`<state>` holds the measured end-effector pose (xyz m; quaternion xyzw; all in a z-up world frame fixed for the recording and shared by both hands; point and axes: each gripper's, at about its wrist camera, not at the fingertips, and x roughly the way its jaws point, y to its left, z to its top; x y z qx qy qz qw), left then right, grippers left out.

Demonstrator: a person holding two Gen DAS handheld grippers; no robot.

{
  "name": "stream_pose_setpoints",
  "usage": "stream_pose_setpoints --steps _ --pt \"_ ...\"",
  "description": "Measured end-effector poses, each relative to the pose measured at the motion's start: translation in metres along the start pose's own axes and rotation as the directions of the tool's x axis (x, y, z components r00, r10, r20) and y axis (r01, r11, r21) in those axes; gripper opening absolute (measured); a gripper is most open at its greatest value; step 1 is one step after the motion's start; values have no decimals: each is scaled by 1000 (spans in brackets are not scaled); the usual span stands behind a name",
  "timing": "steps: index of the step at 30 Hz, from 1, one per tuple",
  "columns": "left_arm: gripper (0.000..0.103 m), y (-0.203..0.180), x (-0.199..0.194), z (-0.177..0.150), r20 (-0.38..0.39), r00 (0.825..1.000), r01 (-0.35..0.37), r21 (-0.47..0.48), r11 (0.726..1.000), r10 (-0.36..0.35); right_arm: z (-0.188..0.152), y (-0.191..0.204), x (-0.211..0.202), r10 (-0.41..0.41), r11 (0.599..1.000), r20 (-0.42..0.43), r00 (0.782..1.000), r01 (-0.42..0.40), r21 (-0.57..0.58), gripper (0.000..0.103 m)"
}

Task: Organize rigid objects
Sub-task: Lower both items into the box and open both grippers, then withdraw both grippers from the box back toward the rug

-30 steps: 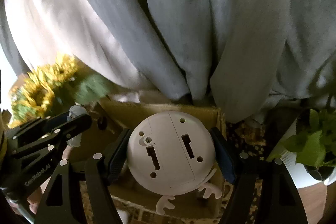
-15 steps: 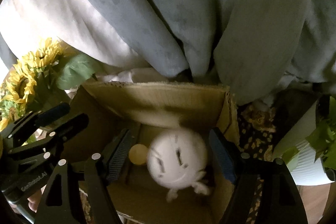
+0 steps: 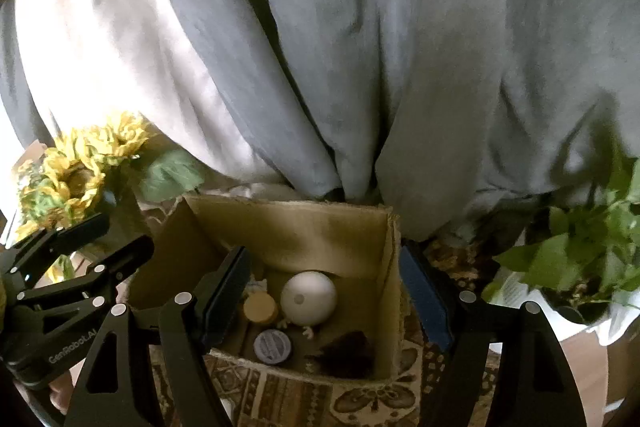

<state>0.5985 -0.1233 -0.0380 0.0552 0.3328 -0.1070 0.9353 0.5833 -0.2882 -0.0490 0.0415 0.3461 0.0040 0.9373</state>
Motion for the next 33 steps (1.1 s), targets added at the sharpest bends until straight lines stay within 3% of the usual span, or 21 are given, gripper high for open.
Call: stream_pose_setpoints --steps 15,22,33 --pt "69 7 -61 -34 59 997 -39 -35 999 41 -27 14 -67 -25 1000 113 993 26 -8 77" --pt "71 11 -85 -60 46 998 -50 -66 997 53 -52 21 -92 -42 999 113 993 43 -5 77" --pt "85 17 -119 -100 53 995 -78 -79 994 82 -87 36 -128 -57 998 116 992 60 -18 80"
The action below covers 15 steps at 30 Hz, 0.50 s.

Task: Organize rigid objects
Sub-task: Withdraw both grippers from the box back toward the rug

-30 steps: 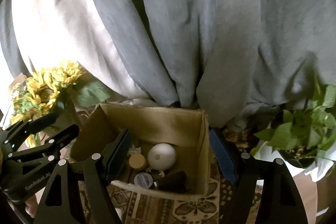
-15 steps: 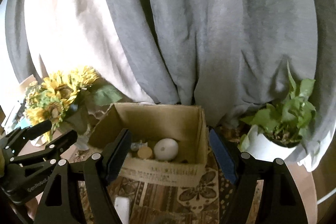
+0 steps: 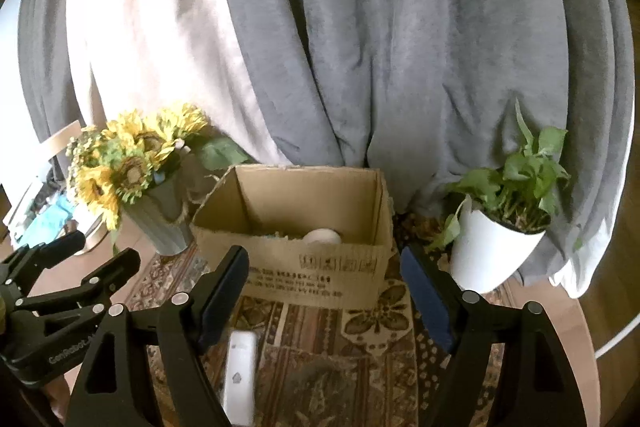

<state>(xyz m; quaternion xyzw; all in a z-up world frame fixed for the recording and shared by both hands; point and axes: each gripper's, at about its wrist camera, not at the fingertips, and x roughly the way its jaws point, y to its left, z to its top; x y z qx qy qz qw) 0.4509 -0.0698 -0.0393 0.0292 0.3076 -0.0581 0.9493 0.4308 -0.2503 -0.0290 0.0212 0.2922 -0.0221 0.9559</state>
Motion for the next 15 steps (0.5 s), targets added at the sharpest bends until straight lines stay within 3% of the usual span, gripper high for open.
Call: stream_pose_setpoints --steps 8,15 --pt "95 4 -14 -32 4 1000 -8 18 1000 8 -33 9 -20 -6 1000 7 1000 6 18 85" --pt "96 9 -20 -65 -20 1000 -17 28 999 17 -68 13 -29 -27 998 -24 999 28 58 85"
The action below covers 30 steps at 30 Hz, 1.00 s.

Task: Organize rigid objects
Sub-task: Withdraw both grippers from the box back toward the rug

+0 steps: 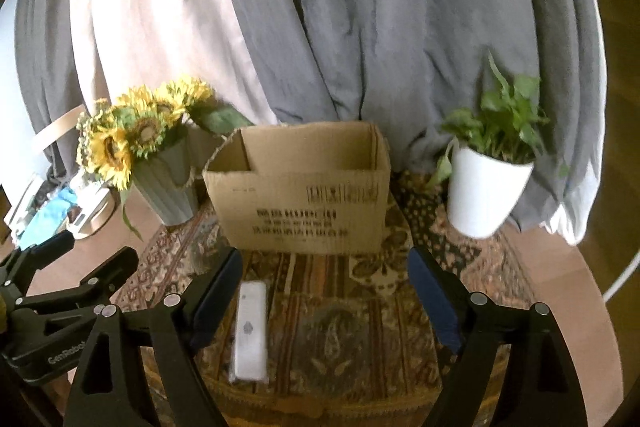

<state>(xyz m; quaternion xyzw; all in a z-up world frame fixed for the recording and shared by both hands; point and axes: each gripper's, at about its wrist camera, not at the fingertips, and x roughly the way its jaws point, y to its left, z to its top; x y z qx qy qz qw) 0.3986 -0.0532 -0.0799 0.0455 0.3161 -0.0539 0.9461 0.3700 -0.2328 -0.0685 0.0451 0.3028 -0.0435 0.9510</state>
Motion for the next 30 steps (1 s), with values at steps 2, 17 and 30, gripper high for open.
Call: stream_pose_setpoints --steps 2,17,30 --pt "96 2 0 -9 -11 1000 3 4 1000 -3 -11 2 -1 -1 1000 -12 1000 1 6 85" --pt "96 5 12 -63 -106 994 16 66 998 -9 -84 11 9 2 999 -144 990 5 46 85" --pt "96 7 34 -93 -173 985 20 114 993 0 -123 15 31 10 998 -228 974 3 55 85"
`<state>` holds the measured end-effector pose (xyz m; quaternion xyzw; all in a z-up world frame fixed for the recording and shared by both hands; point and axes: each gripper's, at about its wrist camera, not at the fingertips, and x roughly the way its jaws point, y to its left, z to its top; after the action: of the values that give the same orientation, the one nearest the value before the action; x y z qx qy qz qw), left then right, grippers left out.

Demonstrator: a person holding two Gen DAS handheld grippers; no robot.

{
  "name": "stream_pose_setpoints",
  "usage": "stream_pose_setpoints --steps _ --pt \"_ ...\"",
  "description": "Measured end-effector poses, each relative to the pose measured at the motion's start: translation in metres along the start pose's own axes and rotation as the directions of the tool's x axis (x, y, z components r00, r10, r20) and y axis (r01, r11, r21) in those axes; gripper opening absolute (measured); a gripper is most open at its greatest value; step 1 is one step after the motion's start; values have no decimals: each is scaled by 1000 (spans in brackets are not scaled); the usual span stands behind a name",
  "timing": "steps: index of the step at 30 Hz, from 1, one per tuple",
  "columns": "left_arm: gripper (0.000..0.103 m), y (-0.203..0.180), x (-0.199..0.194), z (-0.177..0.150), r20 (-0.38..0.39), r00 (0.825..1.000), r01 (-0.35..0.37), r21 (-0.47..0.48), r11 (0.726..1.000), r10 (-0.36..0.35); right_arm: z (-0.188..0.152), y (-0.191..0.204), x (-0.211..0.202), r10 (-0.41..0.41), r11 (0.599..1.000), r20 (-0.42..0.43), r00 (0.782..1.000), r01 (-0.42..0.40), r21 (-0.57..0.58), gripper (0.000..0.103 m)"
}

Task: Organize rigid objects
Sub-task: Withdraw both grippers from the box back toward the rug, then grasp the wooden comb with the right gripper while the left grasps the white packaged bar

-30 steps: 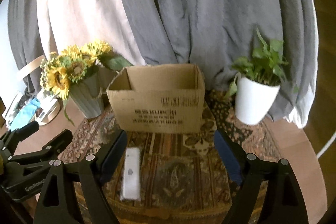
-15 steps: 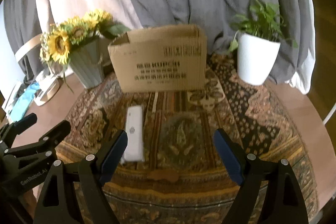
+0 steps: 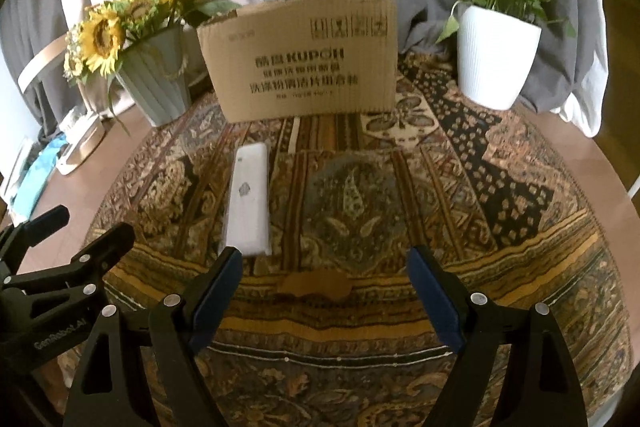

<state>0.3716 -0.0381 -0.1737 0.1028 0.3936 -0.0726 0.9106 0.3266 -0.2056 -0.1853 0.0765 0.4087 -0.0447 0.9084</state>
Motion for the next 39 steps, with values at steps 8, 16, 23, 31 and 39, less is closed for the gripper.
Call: stream_pose_setpoints --steps 8,16,23,31,39 --pt "96 -2 15 -14 -42 999 -7 17 1000 7 -16 2 22 5 1000 -44 999 -6 -17 85" --pt "96 -4 26 -25 -49 999 -1 0 1000 1 -23 3 34 -5 999 -42 999 3 -45 84" --pt "96 -3 27 -33 -19 1000 1 -28 1000 -2 -28 9 37 -5 995 -14 1000 3 -97 83" --pt "96 -1 32 -37 -29 1000 -7 -45 999 6 -30 14 43 12 994 -17 1000 -14 -112 72" --pt "96 -3 32 -36 -35 999 -14 -41 999 13 -29 11 46 9 995 -36 999 -13 -96 59"
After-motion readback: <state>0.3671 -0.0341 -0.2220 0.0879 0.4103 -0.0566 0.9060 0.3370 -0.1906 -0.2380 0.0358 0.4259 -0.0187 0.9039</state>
